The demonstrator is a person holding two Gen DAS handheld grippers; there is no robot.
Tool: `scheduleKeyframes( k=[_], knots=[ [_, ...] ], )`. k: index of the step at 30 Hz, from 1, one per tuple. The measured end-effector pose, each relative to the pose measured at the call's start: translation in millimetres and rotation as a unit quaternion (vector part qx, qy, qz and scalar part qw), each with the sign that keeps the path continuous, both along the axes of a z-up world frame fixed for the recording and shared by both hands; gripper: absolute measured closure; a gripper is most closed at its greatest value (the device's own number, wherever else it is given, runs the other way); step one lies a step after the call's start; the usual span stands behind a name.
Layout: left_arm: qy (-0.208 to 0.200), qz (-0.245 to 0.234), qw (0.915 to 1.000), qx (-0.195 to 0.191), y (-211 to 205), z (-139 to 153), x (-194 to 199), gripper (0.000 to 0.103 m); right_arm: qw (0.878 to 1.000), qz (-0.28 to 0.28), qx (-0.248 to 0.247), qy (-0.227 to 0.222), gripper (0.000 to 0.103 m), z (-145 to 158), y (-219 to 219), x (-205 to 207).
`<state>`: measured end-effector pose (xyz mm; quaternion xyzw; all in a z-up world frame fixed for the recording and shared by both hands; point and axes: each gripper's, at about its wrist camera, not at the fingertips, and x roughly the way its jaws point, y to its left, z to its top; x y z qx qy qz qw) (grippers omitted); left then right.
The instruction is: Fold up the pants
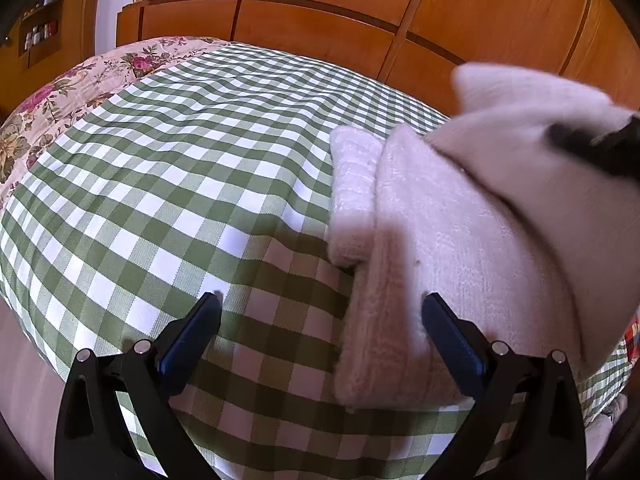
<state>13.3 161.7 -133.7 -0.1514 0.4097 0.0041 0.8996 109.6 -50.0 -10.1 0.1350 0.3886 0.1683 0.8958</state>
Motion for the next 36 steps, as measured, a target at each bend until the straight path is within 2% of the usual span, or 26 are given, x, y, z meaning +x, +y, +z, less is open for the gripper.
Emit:
scheduleKeyframes(
  k=[5, 10, 14, 17, 21, 23, 26, 28, 29, 31, 33, 35, 36],
  knots=[
    [-0.002, 0.001, 1.0, -0.005, 1, -1, 2, 0.003, 0.998, 0.04, -0.051, 0.017, 0.083, -36, 27, -8],
    [-0.004, 0.001, 1.0, -0.004, 1, -1, 1, 0.003, 0.996, 0.05, -0.074, 0.003, 0.083, -40, 34, -20],
    [-0.005, 0.0, 0.9999, -0.009, 4, -1, 2, 0.003, 0.996, 0.063, -0.066, 0.002, 0.069, -41, 32, -19],
    [-0.009, 0.003, 0.9997, -0.022, 7, 0, 1, 0.003, 0.995, 0.09, -0.048, -0.003, 0.04, -38, 33, -27],
    [-0.026, 0.01, 0.9968, -0.075, 22, 4, -2, 0.003, 0.993, 0.114, -0.021, -0.03, 0.035, -22, 20, -50],
    [-0.039, 0.016, 0.9935, -0.106, 31, 6, -3, 0.003, 0.993, 0.105, -0.011, -0.05, 0.031, -13, 6, -60],
    [-0.06, 0.024, 0.9858, -0.155, 46, 12, -6, 0.003, 0.994, 0.063, 0.009, -0.084, 0.024, 1, -30, -74],
    [-0.067, 0.016, 0.9753, -0.21, 55, 18, -3, 0.003, 0.995, 0.008, 0.007, -0.098, 0.022, 9, -61, -78],
    [-0.073, 0.006, 0.9661, -0.248, 58, 22, -2, 0.003, 0.995, -0.012, 0.004, -0.099, 0.022, 10, -72, -78],
    [-0.077, -0.015, 0.9529, -0.293, 57, 27, 2, 0.003, 0.994, -0.073, -0.005, -0.085, 0.021, 9, -102, -72],
    [-0.059, -0.053, 0.9406, -0.33, 48, 30, 13, 0.003, 0.991, -0.121, -0.01, -0.054, 0.021, 1, -128, -60],
    [-0.031, -0.084, 0.9381, -0.335, 32, 30, 28, 0.004, 0.989, -0.144, -0.004, -0.027, 0.021, -7, -146, -48],
    [-0.024, -0.091, 0.9376, -0.335, 26, 30, 34, 0.009, 0.989, -0.147, -0.009, -0.014, 0.021, -11, -150, -39]
  ],
)
